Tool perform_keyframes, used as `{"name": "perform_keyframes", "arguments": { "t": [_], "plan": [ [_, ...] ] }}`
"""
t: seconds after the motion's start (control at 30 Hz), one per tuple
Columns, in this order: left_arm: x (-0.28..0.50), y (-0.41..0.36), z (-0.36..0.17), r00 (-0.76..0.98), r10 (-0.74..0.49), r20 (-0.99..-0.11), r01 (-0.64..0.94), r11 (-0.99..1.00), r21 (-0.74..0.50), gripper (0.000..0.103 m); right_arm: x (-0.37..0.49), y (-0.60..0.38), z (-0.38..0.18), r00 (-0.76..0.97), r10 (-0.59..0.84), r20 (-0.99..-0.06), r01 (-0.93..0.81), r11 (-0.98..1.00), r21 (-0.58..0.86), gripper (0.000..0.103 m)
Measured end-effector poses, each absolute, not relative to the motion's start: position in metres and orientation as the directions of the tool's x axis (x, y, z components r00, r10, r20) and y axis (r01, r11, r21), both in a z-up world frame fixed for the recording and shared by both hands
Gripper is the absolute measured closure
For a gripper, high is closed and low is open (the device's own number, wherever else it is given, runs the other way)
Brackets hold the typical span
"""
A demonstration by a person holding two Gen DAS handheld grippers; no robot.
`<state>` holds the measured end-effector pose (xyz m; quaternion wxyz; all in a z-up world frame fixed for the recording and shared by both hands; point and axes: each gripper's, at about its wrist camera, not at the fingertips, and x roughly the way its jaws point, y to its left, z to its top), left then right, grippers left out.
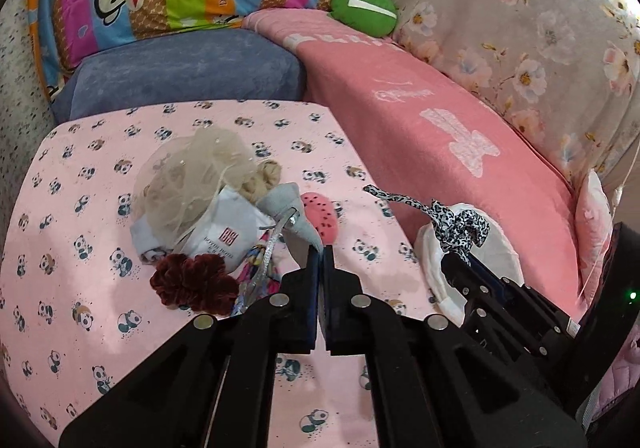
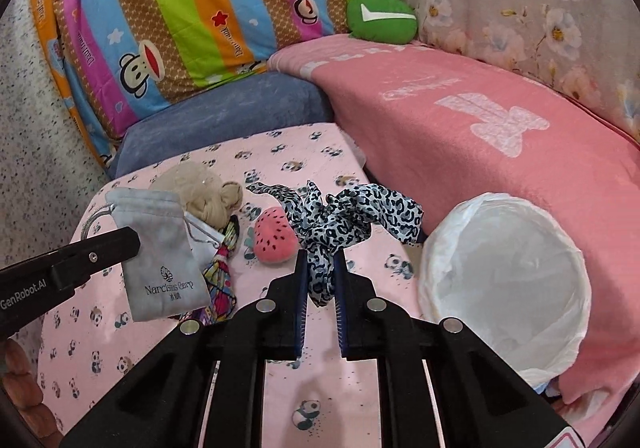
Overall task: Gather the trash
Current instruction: 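Carry both items over the white bin and open both tools to drop them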
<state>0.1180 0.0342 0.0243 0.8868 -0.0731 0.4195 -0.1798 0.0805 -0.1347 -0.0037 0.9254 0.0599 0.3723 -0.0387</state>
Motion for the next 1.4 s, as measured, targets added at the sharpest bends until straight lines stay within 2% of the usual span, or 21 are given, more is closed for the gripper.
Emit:
{"name": "perform_keyframes", "arguments": {
  "t": [0.27,0.6,0.9,0.97,1.0,1.03,1.07,1.1,1.13,1.4],
  "plan": [
    [0.107,-0.037,0.052,0.551,-0.479,-0.683,0.408,0.869,-0.28,0.102,0.054,-0.191,0.015,0.74,-0.135,-0.658,0.241,0.968,0.072,0.092],
    [0.099,-0.125,0.055,0.403,-0.624,-0.669,0.579,0.74,-0.342,0.101,0.028,-0.271,0.008,0.707,-0.245,-0.664,0.402,0.911,0.091,0.092],
    [0.102,-0.173,0.051,0.339,-0.661,-0.669,0.644,0.682,-0.348,0.101,0.021,-0.309,-0.007,0.674,-0.268,-0.688,0.458,0.883,0.105,0.091],
    [0.102,-0.178,0.05,0.336,-0.662,-0.67,0.648,0.679,-0.346,0.1,0.023,-0.312,-0.009,0.674,-0.266,-0.689,0.458,0.882,0.107,0.086],
    [0.105,-0.18,0.048,0.337,-0.656,-0.676,0.642,0.685,-0.345,0.092,0.024,-0.313,-0.009,0.674,-0.271,-0.687,0.461,0.881,0.105,0.085],
    [0.107,-0.18,0.047,0.338,-0.651,-0.68,0.636,0.69,-0.345,0.076,0.024,-0.312,-0.01,0.673,-0.278,-0.685,0.466,0.879,0.1,0.077],
    [0.108,-0.179,0.046,0.351,-0.644,-0.68,0.624,0.702,-0.343,0.068,0.025,-0.312,-0.009,0.671,-0.285,-0.685,0.472,0.876,0.098,0.071],
    [0.109,-0.177,0.046,0.366,-0.638,-0.677,0.614,0.713,-0.34,0.057,0.025,-0.313,-0.008,0.671,-0.293,-0.681,0.48,0.872,0.098,0.057],
    [0.11,-0.174,0.045,0.38,-0.632,-0.676,0.605,0.722,-0.336,0.053,0.024,-0.312,-0.007,0.673,-0.302,-0.675,0.487,0.868,0.098,0.048],
    [0.12,-0.152,0.036,0.436,-0.566,-0.7,0.536,0.788,-0.303,0.047,0.024,-0.305,-0.004,0.683,-0.299,-0.666,0.479,0.872,0.1,0.04]
  ]
}}
